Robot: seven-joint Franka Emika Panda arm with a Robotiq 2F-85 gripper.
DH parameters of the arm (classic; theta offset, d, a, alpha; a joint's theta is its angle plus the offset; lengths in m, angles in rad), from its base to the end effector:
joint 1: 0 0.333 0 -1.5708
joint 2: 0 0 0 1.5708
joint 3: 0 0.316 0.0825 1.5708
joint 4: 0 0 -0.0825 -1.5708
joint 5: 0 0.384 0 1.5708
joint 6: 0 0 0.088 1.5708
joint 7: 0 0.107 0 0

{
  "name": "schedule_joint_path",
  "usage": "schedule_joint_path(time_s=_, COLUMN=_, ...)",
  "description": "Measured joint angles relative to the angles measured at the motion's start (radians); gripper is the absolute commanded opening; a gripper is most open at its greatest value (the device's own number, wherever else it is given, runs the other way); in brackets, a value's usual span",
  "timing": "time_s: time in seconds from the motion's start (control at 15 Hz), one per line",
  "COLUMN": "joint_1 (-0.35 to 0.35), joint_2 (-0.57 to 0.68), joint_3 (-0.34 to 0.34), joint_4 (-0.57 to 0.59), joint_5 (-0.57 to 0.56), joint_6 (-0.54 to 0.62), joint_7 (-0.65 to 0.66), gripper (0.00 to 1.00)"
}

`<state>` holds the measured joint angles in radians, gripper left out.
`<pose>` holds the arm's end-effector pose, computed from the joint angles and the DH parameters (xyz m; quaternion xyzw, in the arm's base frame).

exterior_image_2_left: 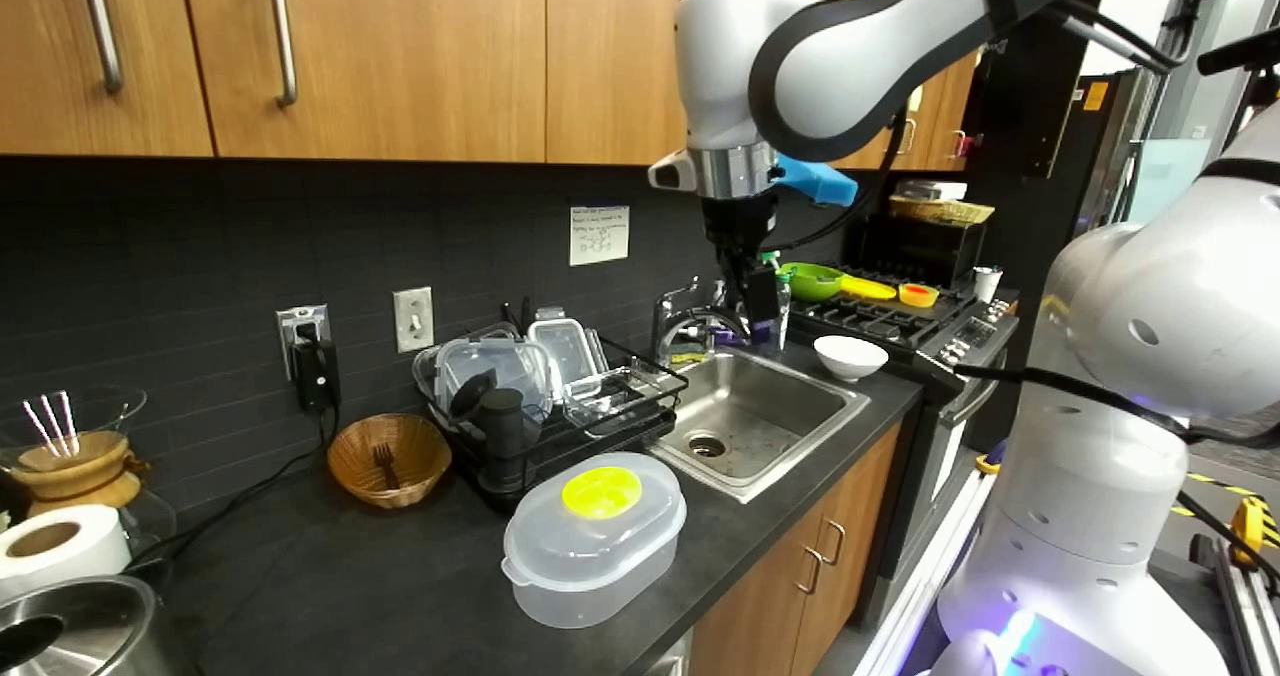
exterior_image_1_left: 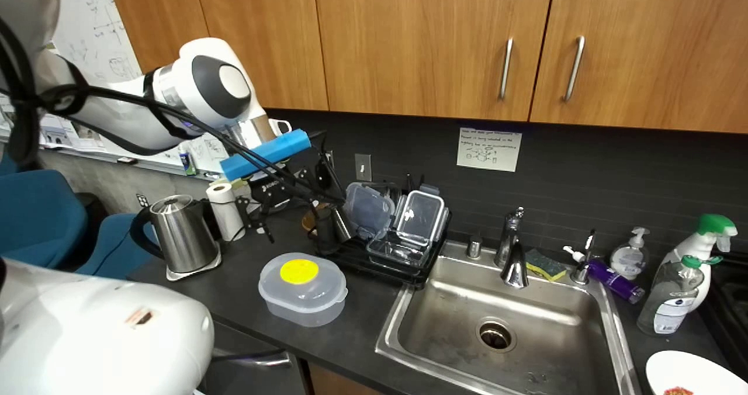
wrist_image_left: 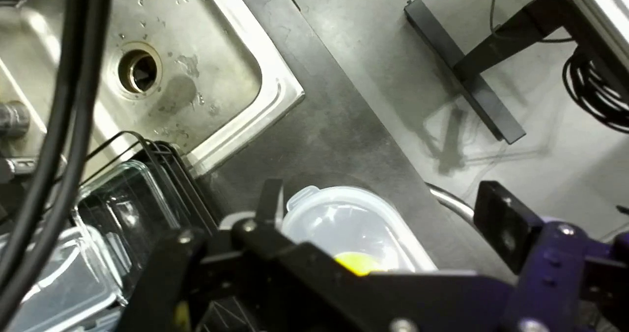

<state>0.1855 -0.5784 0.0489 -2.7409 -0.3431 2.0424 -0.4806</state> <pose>0.3327 0.0589 0.3832 0.8911 0.4203 -0.0804 0.1513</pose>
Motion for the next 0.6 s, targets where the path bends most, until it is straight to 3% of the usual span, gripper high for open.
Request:
schedule_joint_path(time_s=0.33, joint_1=0.015, joint_2=0.048, joint_3=-0.012, joint_4=0.014, joint_5=-0.045, joint_6=-0.002, joint_7=-0.215, gripper=1.00)
schedule_joint_path(time_s=0.6, joint_1=0.015, joint_2=0.091, joint_3=0.003, joint_4=0.039, joint_5=-0.108, joint_6=-0.018, joint_7=-0.281, gripper=1.00)
